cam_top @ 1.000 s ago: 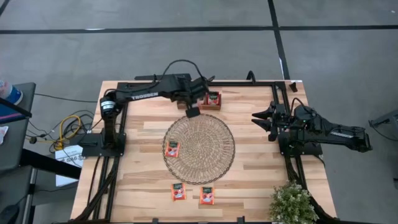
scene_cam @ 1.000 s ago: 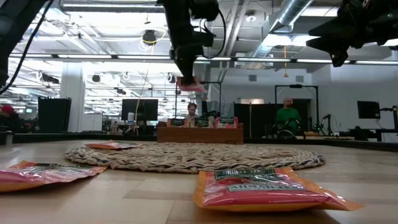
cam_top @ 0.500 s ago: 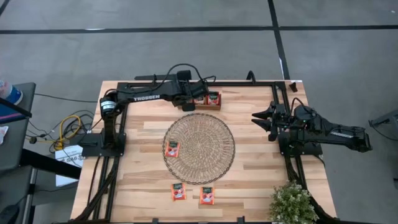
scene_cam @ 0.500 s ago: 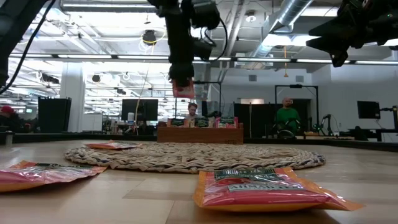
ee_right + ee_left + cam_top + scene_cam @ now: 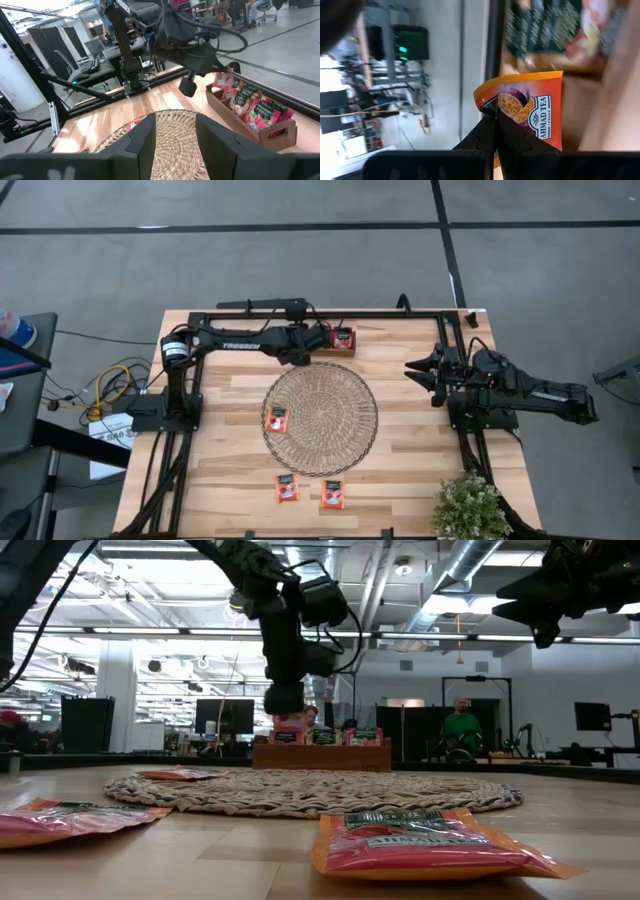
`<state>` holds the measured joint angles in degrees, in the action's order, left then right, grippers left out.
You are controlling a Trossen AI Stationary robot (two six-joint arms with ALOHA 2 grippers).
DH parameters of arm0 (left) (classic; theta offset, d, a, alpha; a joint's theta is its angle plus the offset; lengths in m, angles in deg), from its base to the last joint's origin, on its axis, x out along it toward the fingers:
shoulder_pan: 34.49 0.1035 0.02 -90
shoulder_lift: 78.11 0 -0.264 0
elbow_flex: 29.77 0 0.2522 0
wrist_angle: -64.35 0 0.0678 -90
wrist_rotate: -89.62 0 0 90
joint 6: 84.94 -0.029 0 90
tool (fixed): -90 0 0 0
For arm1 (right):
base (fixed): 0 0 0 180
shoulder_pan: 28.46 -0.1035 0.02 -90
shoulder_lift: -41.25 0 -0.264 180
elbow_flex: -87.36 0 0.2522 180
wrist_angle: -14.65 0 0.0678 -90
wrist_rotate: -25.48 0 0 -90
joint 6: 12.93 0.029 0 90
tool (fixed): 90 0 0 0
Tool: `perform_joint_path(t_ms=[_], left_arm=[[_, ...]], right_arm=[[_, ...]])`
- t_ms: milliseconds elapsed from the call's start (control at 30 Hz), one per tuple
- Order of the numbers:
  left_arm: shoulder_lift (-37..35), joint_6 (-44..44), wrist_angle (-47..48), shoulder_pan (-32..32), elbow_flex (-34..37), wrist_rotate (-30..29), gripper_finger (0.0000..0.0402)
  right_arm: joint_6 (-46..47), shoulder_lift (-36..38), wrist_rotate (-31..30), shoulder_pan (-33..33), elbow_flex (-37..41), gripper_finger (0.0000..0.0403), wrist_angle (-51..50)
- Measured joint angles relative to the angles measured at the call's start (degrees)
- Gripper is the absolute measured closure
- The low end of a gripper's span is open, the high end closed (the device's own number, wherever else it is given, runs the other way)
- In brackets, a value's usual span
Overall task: Pick & Place Tea
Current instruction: Put the orange tea bag into the left section of the wooden organizer
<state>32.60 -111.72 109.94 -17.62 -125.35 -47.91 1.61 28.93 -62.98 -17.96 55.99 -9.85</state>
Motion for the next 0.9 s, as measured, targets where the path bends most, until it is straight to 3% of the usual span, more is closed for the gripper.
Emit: perform_joint_path(t_ms=[500, 900], left_arm=[[0.0, -8.1, -12.5, 1.5, 7.6, -3.7, 0.0401], [0.0, -9.8, -16.3, 1.9, 9.9, -1.9, 0.0401]], right_arm=[[0.0, 0.0, 0.0, 0.0, 0.0, 0.0273, 0.0], [0.5, 0.0, -0.1, 0.0, 0.0, 0.0273, 0.0]])
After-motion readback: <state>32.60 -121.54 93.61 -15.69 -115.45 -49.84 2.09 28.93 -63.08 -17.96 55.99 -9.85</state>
